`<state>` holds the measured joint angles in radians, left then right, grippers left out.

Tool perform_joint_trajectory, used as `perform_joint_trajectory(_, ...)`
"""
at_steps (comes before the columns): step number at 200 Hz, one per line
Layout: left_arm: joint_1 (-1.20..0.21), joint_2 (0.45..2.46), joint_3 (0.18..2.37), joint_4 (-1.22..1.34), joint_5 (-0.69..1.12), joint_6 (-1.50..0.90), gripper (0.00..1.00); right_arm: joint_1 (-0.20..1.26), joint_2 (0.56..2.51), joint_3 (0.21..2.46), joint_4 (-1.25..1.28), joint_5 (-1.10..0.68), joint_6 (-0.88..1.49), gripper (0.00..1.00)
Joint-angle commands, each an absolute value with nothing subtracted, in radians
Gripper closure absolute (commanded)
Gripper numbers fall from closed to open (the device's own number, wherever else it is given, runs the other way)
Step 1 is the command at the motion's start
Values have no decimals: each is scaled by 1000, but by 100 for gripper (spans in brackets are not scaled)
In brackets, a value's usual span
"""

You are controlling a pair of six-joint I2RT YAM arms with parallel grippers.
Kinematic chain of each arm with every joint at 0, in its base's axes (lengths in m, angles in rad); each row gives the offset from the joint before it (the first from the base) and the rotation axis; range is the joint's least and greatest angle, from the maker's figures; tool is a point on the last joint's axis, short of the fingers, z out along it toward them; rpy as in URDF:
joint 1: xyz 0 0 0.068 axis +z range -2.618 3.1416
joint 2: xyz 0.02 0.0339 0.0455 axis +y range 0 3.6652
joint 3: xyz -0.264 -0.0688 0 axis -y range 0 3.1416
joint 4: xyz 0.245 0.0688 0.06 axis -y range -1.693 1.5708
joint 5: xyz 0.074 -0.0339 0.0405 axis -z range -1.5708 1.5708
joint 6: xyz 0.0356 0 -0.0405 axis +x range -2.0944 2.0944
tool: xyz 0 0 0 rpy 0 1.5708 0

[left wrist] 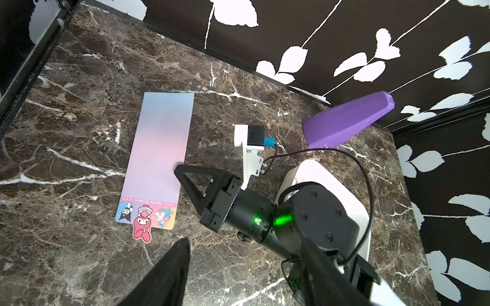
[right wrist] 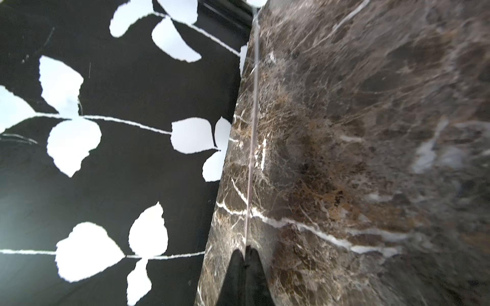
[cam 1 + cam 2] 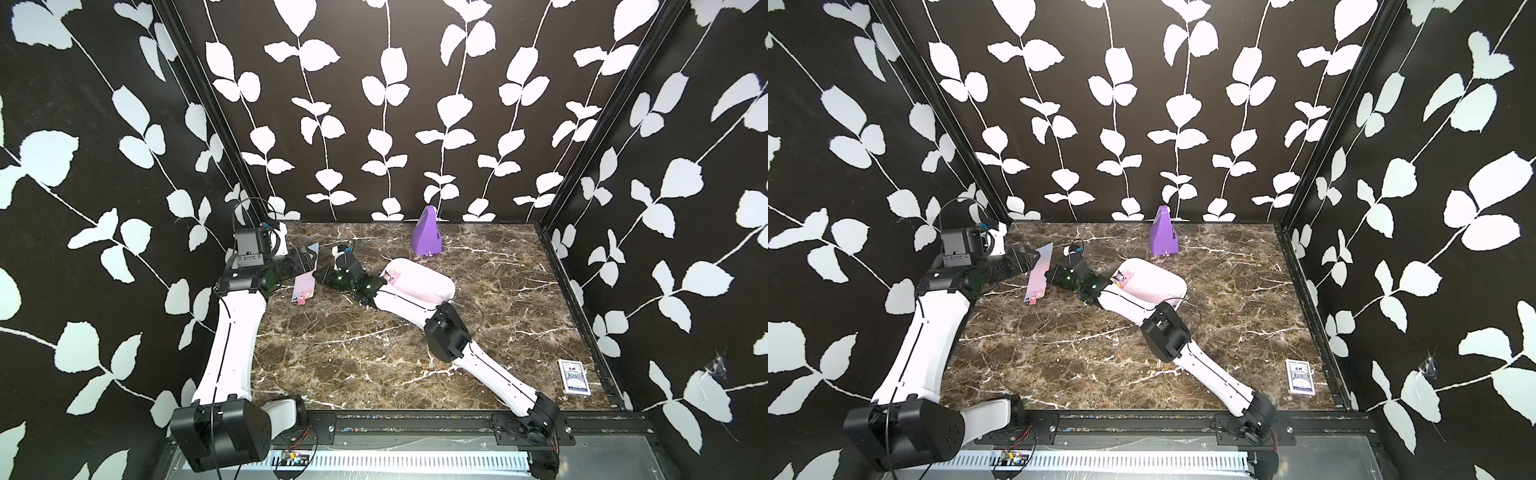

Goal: Take the stickers out of the storage box
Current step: Place the sticker at the center of the board.

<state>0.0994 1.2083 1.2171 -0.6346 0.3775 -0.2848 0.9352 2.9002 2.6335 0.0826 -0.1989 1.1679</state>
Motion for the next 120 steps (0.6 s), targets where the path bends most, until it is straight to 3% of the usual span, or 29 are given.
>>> perform_joint_trajectory(1, 106, 1174, 1203, -646, 388, -255, 32, 949, 2952, 2726, 103, -74, 1180, 100)
perform_joint_trajectory(75, 106, 1175, 1208, -659, 389, -252, 32, 965, 3006, 2750, 83, -83, 1208, 100)
perform_joint_trajectory(95, 105, 1176, 1200, -647, 399, -267, 32, 963, 2991, 2747, 71, -107, 1197, 73)
perform_joint_trajectory(120, 105, 1183, 1195, -643, 431, -280, 35, 956, 2940, 2733, -6, -159, 1119, 64)
